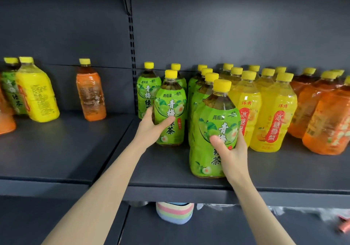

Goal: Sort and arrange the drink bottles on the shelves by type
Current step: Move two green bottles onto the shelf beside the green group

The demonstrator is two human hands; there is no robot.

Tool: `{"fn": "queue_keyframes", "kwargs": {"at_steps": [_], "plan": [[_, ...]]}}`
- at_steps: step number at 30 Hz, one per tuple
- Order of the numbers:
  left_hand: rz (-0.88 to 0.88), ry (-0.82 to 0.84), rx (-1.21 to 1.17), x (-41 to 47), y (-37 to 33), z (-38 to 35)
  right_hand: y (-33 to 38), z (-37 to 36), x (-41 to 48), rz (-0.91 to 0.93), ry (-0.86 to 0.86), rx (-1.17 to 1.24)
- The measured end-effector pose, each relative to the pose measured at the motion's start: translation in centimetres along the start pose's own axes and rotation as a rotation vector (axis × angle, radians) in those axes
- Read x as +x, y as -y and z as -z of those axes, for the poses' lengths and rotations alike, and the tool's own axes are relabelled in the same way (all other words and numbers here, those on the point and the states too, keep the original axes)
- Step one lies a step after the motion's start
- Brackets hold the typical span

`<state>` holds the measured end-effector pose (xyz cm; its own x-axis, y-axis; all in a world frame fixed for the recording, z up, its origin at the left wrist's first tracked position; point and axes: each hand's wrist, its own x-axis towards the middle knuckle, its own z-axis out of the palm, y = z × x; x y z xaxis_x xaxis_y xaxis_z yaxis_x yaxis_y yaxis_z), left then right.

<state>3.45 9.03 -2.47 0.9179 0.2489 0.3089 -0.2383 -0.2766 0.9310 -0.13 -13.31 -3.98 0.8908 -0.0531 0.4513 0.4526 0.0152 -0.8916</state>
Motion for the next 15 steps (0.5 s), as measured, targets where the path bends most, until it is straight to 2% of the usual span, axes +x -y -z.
{"fn": "queue_keyframes", "kwargs": {"at_steps": [15], "plan": [[0.009, 0.051, -0.046, 4.9, 2.1, -2.7, 0.0, -0.3, -0.1, 0.028, -0.003, 0.034]]}}
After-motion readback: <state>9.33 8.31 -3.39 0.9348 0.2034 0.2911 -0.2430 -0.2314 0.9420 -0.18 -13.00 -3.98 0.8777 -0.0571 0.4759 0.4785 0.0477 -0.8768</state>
